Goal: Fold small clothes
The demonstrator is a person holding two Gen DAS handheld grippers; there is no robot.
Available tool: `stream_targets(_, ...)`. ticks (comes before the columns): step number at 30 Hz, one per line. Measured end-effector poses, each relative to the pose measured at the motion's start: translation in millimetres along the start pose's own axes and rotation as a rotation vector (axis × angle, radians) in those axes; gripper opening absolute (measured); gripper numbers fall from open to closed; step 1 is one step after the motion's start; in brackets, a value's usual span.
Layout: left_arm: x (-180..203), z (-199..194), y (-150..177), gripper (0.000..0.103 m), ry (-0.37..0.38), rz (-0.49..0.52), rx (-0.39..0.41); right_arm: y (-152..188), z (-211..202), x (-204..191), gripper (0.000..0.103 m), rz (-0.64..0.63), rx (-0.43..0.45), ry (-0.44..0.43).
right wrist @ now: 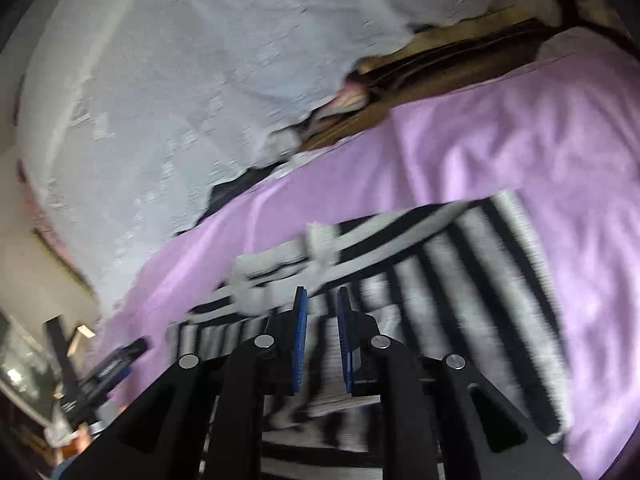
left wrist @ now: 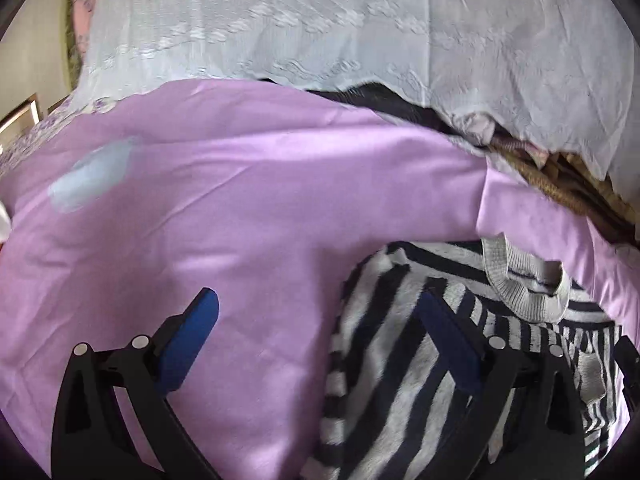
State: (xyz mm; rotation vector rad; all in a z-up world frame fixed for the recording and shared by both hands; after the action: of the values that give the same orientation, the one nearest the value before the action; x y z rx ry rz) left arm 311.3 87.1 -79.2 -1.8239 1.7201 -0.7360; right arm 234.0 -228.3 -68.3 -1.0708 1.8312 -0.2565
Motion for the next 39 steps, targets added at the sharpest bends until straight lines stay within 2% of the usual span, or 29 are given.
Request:
stream_targets(2,5,23,2,0.099,-0.065,0.028,-0.044,8,18,2,0.016,-0.007,-0.070,0.009)
stream_targets(3,3,41,7,0.099,-0.130,0.040,-0.088,14,32,12,0.016,-0.007,-0.128,0.060)
stream_targets(4,-1,49,10,0.099,-0.123,0.015,-0.118,18,41,22,0.004,0.008,-0.157,0.093)
stream_targets(5,-6,48,8,0.099,-0.102,-0.023,-0.115,16,42,31,0.000,0.050,-0.153,0.062)
stream_targets(6,-12,46,7,0.099,-0.112,-0.050,-0.104,14,41,34,0.000,0.080,-0.165,0.043)
stream_targets(9,-16,44,8,0.099,-0.087,-0.071,-0.101,12,35,33,0.000,0.067,-0.139,0.056)
stream_targets(12,-17,17,10,0.099,-0.043,-0.048,-0.020,9,24,21,0.006,0.024,-0.085,0.079)
stream_targets(16,-7,-15,14,0.099,-0.007,0.039,0.081,10,1,1,0.006,-0.038,-0.030,0.045)
stream_targets(19,11,-19,31,0.099,0.044,0.112,0.047,14,0,-8,0.006,-0.076,-0.036,0.048)
stream_targets(21,19,-8,42,0.099,-0.007,0.169,0.004,20,4,-9,0.008,-0.098,-0.060,0.076)
stream_targets(22,22,3,49,0.099,-0.062,0.207,-0.039,25,8,-6,0.013,-0.102,-0.082,0.103)
stream_targets(23,24,12,53,0.099,-0.063,0.216,-0.082,30,16,-1,0.021,-0.105,-0.116,0.143)
stream_targets(26,14,20,53,0.099,-0.015,0.158,-0.105,34,23,3,0.020,-0.120,-0.127,0.152)
stream_targets(30,16,23,53,0.099,-0.023,0.162,-0.091,37,22,0,0.020,-0.157,-0.109,0.177)
stream_targets(39,8,-3,68,0.099,-0.066,0.166,-0.038,42,17,-1,0.021,-0.168,-0.099,0.178)
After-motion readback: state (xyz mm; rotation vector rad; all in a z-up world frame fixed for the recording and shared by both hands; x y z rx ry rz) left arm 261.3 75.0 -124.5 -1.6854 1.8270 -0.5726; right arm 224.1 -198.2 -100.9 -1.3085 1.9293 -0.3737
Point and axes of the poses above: each gripper's, at about its wrist camera, not at the fingertips, and z roughly the way its jaws point, x to its right, y to its underside, the point moved 5 cm from there along z, roughly the way its jaws point, and after that the axes turned 5 degrees about z, right-handed, at the moved point
